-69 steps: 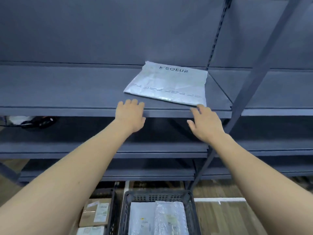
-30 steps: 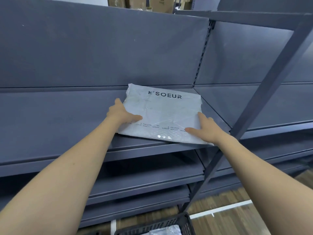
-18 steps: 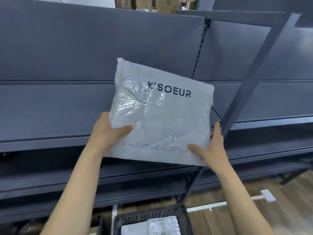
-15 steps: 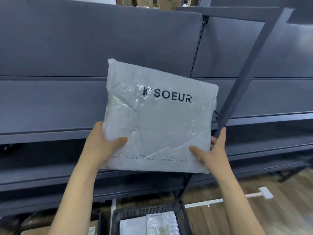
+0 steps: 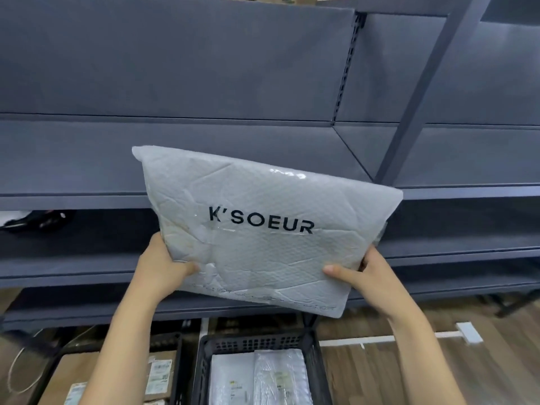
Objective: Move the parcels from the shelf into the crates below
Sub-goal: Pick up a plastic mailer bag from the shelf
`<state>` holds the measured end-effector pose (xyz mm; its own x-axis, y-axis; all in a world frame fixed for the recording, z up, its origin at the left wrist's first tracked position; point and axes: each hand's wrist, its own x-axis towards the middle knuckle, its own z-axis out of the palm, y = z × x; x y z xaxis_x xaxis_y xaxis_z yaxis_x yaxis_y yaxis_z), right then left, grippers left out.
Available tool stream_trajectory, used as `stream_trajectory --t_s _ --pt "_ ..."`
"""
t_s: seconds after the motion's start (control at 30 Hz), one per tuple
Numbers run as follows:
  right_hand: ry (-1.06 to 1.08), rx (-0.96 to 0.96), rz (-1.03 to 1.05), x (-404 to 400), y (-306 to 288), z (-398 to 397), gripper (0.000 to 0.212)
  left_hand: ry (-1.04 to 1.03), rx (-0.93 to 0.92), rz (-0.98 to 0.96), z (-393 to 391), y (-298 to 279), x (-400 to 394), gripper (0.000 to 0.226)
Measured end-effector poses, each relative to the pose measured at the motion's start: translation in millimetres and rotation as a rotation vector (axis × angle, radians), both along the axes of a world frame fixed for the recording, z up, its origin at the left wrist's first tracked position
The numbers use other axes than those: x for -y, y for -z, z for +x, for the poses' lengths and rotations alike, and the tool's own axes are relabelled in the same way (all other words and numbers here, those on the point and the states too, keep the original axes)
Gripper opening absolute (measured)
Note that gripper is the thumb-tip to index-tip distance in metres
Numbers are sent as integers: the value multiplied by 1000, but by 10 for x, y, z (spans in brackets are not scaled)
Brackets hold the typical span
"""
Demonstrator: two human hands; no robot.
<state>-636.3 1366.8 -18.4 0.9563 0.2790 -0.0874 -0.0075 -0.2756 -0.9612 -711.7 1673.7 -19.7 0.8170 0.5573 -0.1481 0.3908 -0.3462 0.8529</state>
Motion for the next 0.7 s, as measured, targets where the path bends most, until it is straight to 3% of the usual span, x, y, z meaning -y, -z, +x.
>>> stream_trajectory --t_s 0.1,0.23,0.37,0.53,0.7 --pt "-58 61 10 15 -180 -76 47 14 67 -51 -75 -46 94 127" --pt "-177 166 -137 27 -468 -130 41 -20 103 88 -109 -112 214 137" --pt "-261 243 -265 10 -680 -152 40 116 -4 353 -173 -152 197 123" --pt "-321 358 -351 -18 -910 -250 33 279 156 265 -332 -331 183 63" --pt "-320 540 -482 -53 -1168 -449 32 382 197 267 -405 -504 247 45"
